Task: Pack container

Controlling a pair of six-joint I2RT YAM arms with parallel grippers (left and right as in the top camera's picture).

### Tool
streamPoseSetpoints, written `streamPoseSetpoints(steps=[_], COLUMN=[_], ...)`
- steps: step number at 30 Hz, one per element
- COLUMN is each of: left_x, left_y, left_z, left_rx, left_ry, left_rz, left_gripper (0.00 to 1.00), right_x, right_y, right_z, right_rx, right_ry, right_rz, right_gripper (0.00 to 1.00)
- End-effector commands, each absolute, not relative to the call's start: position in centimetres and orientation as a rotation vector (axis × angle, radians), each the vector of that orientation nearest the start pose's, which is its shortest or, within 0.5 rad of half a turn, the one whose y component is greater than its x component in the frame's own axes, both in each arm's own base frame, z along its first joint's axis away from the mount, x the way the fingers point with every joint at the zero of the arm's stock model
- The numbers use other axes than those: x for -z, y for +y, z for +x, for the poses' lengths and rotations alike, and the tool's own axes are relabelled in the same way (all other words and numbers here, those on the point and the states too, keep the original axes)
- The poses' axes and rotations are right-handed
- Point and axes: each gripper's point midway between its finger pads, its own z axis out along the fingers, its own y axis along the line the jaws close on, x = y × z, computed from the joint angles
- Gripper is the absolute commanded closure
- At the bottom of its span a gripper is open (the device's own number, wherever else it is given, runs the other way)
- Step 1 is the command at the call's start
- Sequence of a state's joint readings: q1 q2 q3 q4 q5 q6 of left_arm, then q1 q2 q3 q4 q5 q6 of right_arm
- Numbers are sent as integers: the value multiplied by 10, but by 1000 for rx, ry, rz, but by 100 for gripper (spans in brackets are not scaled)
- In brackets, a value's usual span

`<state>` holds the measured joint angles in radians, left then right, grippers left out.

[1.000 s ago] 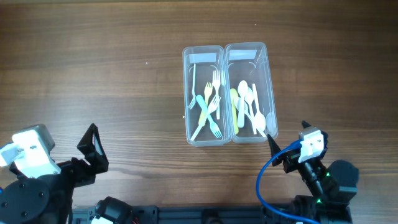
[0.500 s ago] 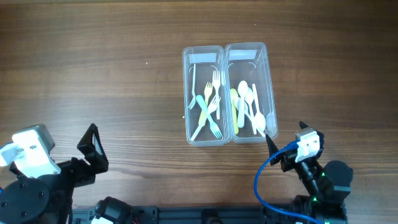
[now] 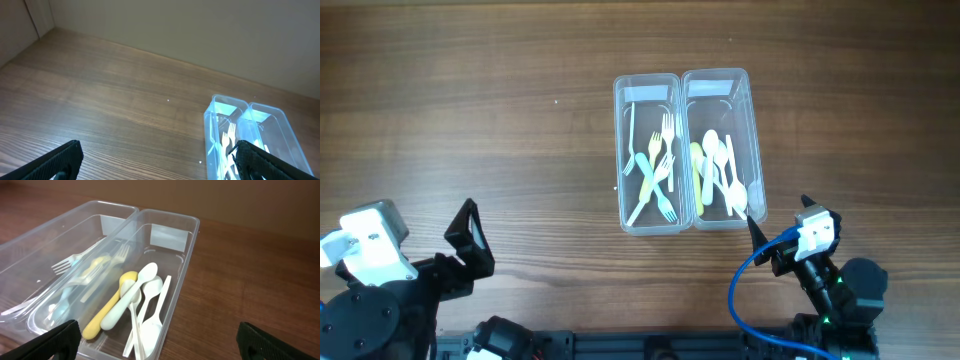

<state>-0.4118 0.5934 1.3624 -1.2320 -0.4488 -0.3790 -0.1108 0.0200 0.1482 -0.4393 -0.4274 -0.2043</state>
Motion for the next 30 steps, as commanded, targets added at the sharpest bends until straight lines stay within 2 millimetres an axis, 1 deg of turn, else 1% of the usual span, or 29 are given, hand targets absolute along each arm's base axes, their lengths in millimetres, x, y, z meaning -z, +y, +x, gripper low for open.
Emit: streamPoseSetpoints(steps=[1,4,5,6,7,9,13,17,21,25,28,30], left_x=[-371,-362,-353,-342,-326,-302,-258,-217,-190,-161,-146,-140], left_y=[17,21,22,22,22,17,6,3,1,2,1,1], left_z=[161,177,184,189,193,196,193,193,201,208,216,220], left_rx=[32,40,56,74,95,139,208,243,256,244,245,246], left_ry=[1962,1919,1906,1901,1904,1901,1864,1855,1822,1861,1863,1858], left_rz=[-280,-375,-404,-421,-434,-425,-380,-381,-371,-380,-380,-379], left_gripper=[0,0,0,0,0,0,0,0,0,0,0,0], right_x=[-141,-141,-140,-140,-140,-140,-140,-140,-140,-140,-140,-140], right_y=[52,52,52,52,52,52,52,52,52,52,52,52], right_z=[216,216,216,216,216,216,216,216,216,216,216,216], right_rx=[-199,-199,-200,-200,-200,-200,-200,-200,-200,-200,-200,-200], right_ry=[1799,1799,1801,1802,1802,1802,1802,1802,1802,1802,1802,1802], right_rz=[-398,-398,-398,-397,-397,-397,-397,-397,-397,-397,-397,-397], right_gripper=[0,0,0,0,0,0,0,0,0,0,0,0])
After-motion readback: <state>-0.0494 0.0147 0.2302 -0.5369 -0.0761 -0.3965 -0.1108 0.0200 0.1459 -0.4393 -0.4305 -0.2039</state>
